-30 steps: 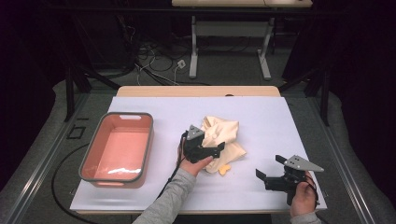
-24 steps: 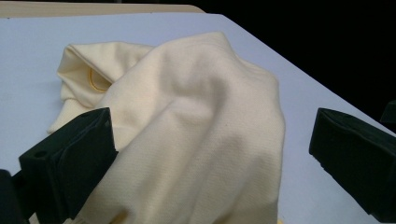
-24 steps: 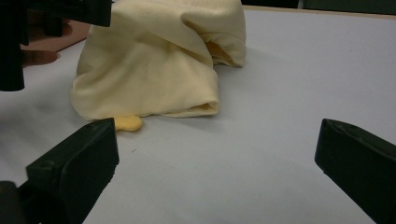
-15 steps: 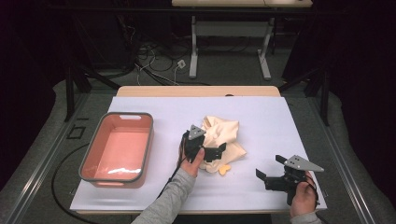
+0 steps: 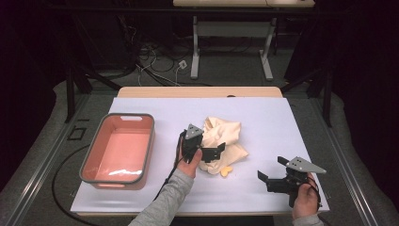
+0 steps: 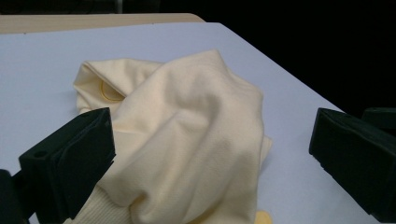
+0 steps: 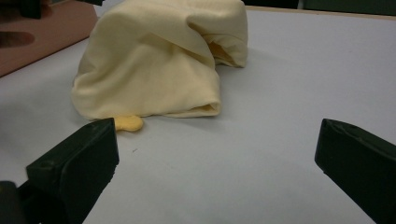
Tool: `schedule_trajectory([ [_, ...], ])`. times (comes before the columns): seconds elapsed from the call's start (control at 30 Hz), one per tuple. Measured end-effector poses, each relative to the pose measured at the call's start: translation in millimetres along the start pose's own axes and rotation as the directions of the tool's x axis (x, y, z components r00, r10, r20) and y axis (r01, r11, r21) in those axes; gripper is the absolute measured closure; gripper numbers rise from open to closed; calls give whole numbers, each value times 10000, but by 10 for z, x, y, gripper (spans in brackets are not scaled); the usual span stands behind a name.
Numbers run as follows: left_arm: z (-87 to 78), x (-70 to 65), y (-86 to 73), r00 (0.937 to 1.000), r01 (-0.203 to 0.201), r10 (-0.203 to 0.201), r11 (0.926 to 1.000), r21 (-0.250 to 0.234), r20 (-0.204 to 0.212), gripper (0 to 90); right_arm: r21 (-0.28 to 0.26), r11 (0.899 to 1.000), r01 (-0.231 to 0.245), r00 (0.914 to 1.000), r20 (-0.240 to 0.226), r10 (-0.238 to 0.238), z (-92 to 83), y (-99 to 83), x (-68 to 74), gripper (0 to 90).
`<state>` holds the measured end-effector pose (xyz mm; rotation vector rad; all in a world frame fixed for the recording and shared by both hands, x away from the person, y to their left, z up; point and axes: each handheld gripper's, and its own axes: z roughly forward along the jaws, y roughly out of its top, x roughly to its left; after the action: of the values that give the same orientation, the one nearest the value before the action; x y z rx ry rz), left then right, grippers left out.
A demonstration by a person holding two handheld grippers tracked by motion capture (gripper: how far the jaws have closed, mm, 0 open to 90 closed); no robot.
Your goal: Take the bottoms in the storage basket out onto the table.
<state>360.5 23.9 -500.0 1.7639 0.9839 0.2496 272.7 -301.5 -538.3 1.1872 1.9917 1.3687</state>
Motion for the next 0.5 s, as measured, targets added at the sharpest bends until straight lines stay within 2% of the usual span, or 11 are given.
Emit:
schedule_trajectory([
  [0.3, -246, 63, 109, 9999, -131, 131, 9998, -148, -19, 3, 17, 10000, -22, 10000, 21, 22, -3, -1, 1, 0],
  [0.5, -419, 150, 154, 9999, 8, -10, 9999, -155, -143, 3, 10, 10000, 15, 10000, 7, -15, 6, -1, 7, 0],
])
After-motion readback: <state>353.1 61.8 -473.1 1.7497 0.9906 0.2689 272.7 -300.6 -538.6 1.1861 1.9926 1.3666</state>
